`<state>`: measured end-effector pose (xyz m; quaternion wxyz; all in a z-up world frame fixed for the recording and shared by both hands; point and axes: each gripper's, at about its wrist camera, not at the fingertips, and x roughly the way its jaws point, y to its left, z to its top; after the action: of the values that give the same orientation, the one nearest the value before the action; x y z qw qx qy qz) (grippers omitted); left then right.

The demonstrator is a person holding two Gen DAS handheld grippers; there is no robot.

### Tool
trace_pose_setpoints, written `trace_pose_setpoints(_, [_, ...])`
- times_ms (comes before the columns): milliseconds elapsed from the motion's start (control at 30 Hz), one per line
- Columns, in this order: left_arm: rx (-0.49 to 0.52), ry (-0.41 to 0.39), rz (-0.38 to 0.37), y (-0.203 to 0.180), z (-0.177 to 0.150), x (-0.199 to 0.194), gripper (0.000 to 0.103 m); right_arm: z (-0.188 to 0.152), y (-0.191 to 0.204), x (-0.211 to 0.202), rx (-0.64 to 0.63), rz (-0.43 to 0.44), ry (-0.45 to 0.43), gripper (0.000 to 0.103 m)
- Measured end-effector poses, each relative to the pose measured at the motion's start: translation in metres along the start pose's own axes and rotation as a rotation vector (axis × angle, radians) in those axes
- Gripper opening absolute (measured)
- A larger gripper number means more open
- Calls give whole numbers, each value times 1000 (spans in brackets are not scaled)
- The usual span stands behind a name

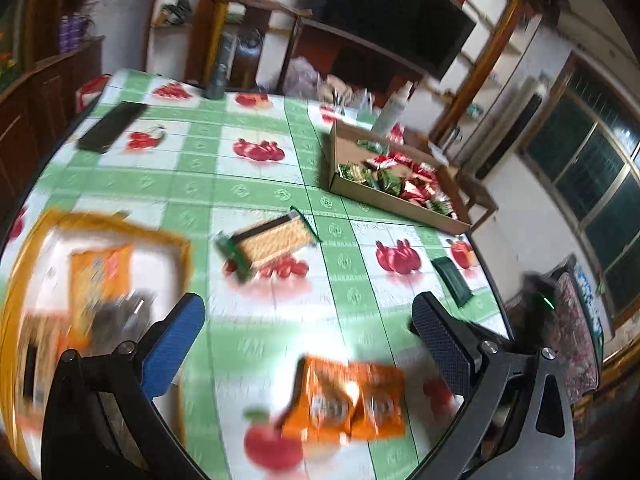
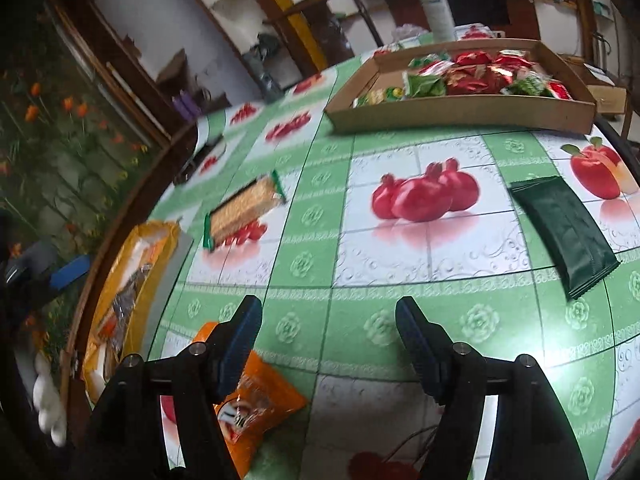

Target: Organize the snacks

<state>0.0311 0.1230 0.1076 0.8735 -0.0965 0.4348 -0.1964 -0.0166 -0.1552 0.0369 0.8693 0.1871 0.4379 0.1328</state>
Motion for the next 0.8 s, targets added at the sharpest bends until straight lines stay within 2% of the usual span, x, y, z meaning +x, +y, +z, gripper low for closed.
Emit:
trace_pose_setpoints(133, [-55,56,-10,7,46,61,103,3,-22,-15,68,26,-107,74])
trace_pose_setpoints(200, [-52,64,24,9,62,88,103,7,-35,-16,158,60,-121,75])
trace_pose_setpoints(267, [-44,73,77,13,68,112,103,9,-43,-15,221,103,-119,76])
trace_pose_setpoints(367, [-72,138,74,25,63,141,103,10,-48,-8,242,99,-103,76])
trace_pose_setpoints(500, [-74,202,56,29,49,152,103,10,-51,-9,245,64,-119,76])
trace_pose_setpoints(600, [17,264,40,15,38,147,103,8,-53,-20,233,23,-179,76])
trace_pose_setpoints(667, [65,304,-6,2,25,141,100,9,-54,-26,230,-6,-215,76])
trace_pose_setpoints(733, [91,319,-22,-8,15,135,99,8,-61,-32,251,-29,-247,76])
trace_pose_setpoints(800, [102,309,-7,-15,9,130,99,8,-72,-41,286,-50,-280,76])
